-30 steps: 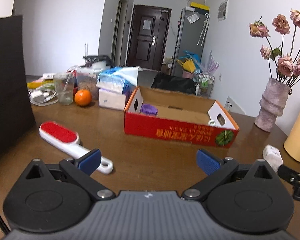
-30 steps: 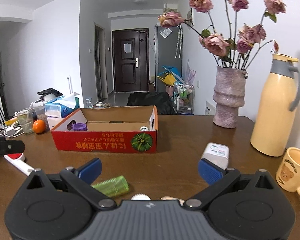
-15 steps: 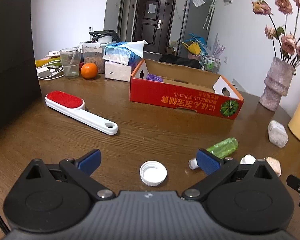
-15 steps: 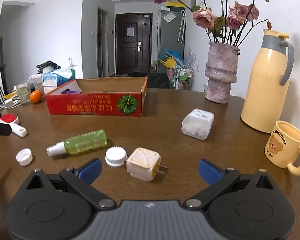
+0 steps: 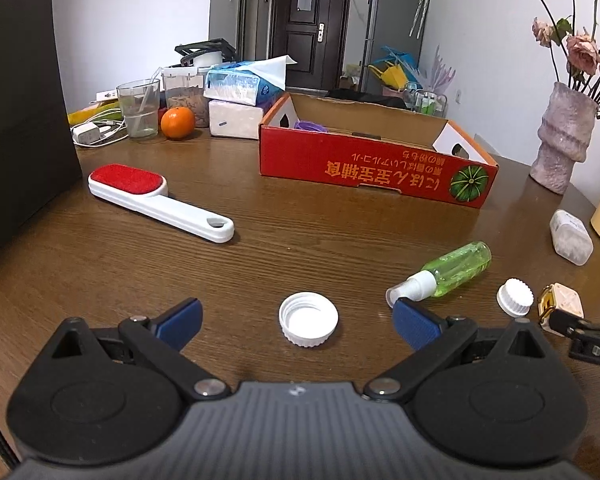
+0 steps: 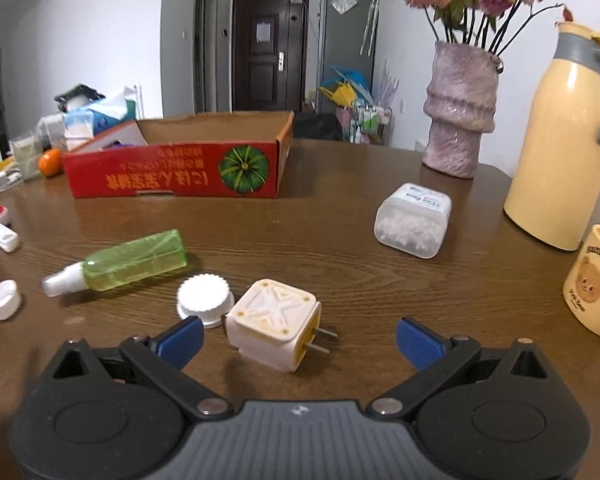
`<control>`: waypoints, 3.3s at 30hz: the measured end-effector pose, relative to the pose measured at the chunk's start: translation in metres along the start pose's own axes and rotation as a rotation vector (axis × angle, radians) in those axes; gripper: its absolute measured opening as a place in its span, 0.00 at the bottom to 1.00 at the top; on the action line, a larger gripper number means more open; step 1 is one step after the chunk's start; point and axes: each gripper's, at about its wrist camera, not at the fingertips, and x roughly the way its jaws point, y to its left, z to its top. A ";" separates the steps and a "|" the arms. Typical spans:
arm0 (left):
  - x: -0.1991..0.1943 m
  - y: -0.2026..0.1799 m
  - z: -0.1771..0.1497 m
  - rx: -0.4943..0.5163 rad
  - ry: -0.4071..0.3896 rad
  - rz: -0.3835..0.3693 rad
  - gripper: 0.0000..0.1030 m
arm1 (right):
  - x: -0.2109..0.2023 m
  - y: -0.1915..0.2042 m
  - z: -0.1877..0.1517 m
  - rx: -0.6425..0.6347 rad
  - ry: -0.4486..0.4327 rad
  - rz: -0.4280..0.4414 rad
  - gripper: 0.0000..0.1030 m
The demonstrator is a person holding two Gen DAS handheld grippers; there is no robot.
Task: Organize rigid objects
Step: 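Close the right tool on the white plug adapter while the left tool grasps the white cap, then carry the white cap in the left tool and plug adapter in the right tool over the box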
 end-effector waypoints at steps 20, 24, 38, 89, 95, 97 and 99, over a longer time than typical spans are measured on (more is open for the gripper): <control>0.027 -0.004 -0.011 0.004 0.056 0.011 1.00 | 0.012 0.007 -0.002 0.001 -0.045 0.009 0.65; 0.039 -0.003 -0.014 -0.004 0.073 0.024 1.00 | 0.004 0.007 -0.004 -0.004 -0.081 0.001 0.64; 0.056 -0.013 -0.015 0.057 0.035 0.082 0.86 | -0.007 0.007 -0.005 0.011 -0.137 -0.017 0.64; 0.023 -0.012 0.005 0.068 -0.116 -0.059 0.40 | -0.042 0.029 0.001 0.080 -0.250 0.019 0.64; 0.020 -0.014 0.020 0.061 -0.150 -0.081 0.40 | -0.043 0.040 0.015 0.073 -0.273 0.031 0.64; 0.020 -0.014 0.026 0.063 -0.161 -0.084 0.40 | -0.042 0.043 0.021 0.070 -0.282 0.035 0.64; 0.021 -0.015 0.032 0.062 -0.169 -0.081 0.40 | -0.041 0.046 0.027 0.070 -0.289 0.039 0.64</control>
